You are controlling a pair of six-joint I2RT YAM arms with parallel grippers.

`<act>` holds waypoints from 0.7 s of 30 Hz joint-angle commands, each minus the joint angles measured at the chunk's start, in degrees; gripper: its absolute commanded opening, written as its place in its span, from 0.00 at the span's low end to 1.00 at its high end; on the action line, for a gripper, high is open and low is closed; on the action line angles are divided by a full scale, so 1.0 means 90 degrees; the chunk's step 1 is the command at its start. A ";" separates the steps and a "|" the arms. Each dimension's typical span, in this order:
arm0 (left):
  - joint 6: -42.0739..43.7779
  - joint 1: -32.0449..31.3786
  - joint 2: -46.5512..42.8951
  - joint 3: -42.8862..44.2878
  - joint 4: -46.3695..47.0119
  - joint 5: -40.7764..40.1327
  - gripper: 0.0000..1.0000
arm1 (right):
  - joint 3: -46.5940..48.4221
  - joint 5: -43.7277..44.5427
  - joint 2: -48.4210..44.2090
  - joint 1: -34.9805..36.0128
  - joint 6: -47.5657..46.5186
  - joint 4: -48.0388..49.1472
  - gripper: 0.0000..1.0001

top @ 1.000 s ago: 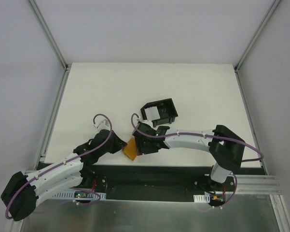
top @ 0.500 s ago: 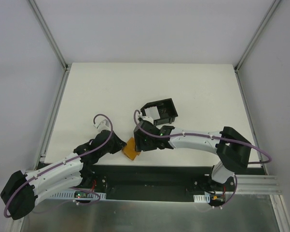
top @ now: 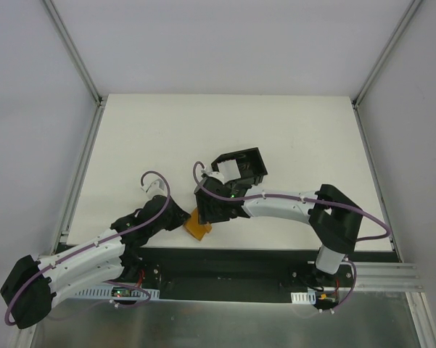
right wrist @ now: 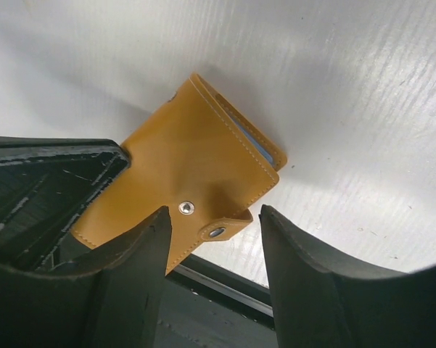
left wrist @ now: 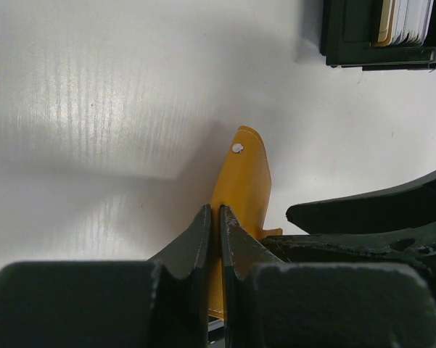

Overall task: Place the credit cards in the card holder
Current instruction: Open the card holder at the center of the board.

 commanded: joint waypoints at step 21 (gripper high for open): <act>0.0133 -0.0077 0.0063 0.0296 -0.0100 -0.0291 0.05 | -0.0499 -0.0124 -0.0287 -0.0058 0.0088 -0.0230 0.14</act>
